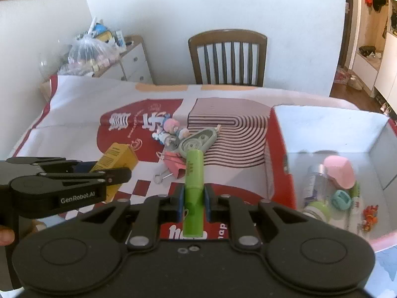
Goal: Organize rigid objects
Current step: 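Carry the yellow box and green highlighter over the cardboard box, then lower the yellow box and highlighter into the box and open both tools, then withdraw both tools from the box toward the remaining table items, then grasp the white astronaut figurine with the left tool while the right tool grasps the pink binder clip, then lift the figurine and pink clip and carry both over the cardboard box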
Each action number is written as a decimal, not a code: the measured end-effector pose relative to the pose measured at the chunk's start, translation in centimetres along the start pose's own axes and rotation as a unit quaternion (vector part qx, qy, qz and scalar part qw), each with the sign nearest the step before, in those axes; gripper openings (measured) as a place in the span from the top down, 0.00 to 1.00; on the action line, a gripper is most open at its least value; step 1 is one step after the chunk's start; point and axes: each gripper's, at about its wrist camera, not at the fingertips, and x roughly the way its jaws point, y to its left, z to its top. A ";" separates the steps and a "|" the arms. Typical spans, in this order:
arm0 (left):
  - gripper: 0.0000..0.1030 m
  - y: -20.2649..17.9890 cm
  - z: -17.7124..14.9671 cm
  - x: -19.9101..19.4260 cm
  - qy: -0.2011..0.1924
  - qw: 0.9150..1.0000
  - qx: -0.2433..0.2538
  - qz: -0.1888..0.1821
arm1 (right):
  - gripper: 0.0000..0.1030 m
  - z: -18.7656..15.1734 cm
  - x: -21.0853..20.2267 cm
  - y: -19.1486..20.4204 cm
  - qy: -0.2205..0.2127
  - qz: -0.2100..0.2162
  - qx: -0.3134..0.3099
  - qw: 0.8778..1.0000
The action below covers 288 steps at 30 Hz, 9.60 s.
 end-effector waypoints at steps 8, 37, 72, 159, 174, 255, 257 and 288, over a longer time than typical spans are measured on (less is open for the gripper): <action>0.70 -4.6 1.2 -2.1 -0.012 0.999 0.016 -0.026 | 0.85 0.1 -3.7 -2.2 -0.028 0.000 0.007 1.000; 0.70 -23.3 3.1 4.5 0.019 0.998 0.060 -0.022 | 0.85 -1.8 -7.5 -22.3 -0.043 -0.035 0.060 0.997; 0.70 -28.5 4.2 19.1 0.185 0.981 0.049 -0.013 | 0.85 -1.7 3.9 -27.3 0.116 -0.030 -0.031 0.992; 0.02 -2.1 1.1 -2.7 -0.041 0.999 0.013 -0.024 | 0.01 0.2 -3.2 -4.9 -0.043 0.016 -0.021 0.999; 0.02 5.7 0.9 3.6 -0.043 0.999 -0.026 0.013 | 0.02 0.8 2.7 -0.3 -0.008 0.031 -0.064 0.997; 0.44 7.4 -2.7 8.4 -0.016 1.000 -0.016 0.000 | 0.74 -2.8 7.4 1.6 0.020 0.027 -0.059 0.998; 0.44 7.2 -2.9 7.5 -0.015 1.000 -0.022 -0.002 | 0.80 -3.0 6.7 1.5 0.019 0.023 -0.059 0.998; 0.44 6.4 -6.0 1.9 -0.015 1.000 -0.024 -0.005 | 0.33 -6.0 9.8 2.9 0.035 0.036 -0.166 0.985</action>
